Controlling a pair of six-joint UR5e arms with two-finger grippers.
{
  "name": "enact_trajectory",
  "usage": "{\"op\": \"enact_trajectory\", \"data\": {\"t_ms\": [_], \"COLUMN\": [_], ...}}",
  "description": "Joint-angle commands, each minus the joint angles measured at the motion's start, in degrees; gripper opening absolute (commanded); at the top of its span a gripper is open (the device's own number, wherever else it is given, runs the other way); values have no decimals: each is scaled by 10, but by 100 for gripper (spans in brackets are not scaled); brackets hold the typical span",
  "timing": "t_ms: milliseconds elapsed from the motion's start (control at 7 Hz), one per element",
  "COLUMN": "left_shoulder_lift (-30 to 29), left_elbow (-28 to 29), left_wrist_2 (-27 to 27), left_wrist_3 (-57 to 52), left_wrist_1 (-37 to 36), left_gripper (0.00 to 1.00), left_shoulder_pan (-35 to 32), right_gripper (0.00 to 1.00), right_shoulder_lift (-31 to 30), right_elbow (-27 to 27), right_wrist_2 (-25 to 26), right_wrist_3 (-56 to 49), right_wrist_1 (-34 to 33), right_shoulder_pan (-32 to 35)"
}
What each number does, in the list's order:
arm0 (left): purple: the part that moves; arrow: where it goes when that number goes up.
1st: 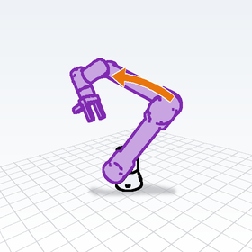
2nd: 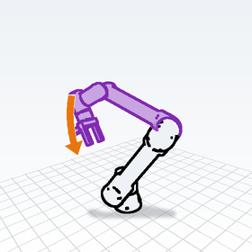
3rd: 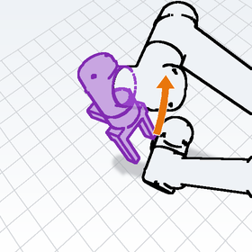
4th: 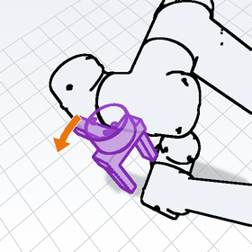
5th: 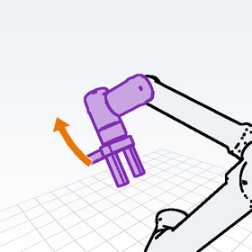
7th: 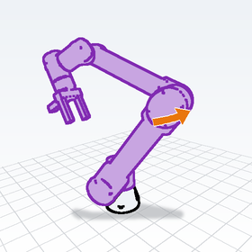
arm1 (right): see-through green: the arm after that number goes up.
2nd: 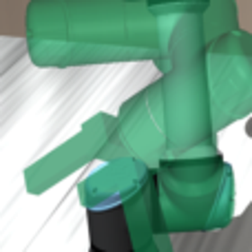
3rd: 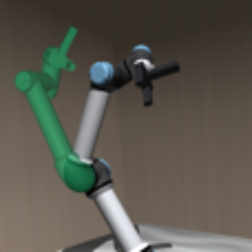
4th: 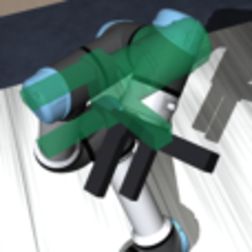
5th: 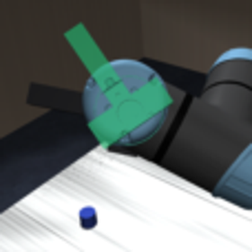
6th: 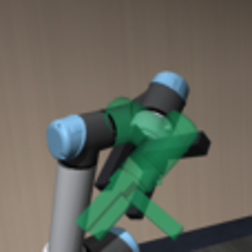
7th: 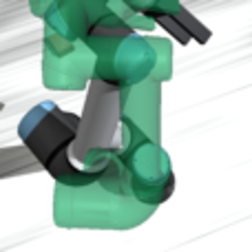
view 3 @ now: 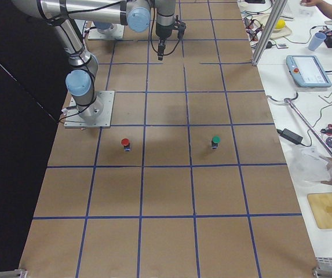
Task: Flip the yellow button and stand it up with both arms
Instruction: 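Move the left gripper down toward the yellow button lying on its side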
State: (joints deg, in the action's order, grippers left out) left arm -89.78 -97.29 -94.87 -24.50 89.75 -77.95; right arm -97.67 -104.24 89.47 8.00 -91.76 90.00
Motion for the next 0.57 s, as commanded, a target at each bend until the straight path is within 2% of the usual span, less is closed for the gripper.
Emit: {"op": "enact_trajectory", "data": {"t_ms": [0,286,429], "left_shoulder_lift": [-2,-3,-3], "left_elbow": [-50,-138,-177], "left_wrist_2": [0,1,1], "left_wrist_3": [-133,-316,-344], "left_wrist_1": [-44,-202,-244], "left_gripper": [99,99,99], "left_shoulder_pan": [88,146,161], "right_gripper": [100,100,100], "right_shoulder_lift": [0,0,0], "right_elbow": [0,0,-1], "right_wrist_2": [0,0,0], "right_wrist_3": [0,-1,-1], "right_wrist_1": [0,0,0], "right_shoulder_pan": [0,0,0]}}
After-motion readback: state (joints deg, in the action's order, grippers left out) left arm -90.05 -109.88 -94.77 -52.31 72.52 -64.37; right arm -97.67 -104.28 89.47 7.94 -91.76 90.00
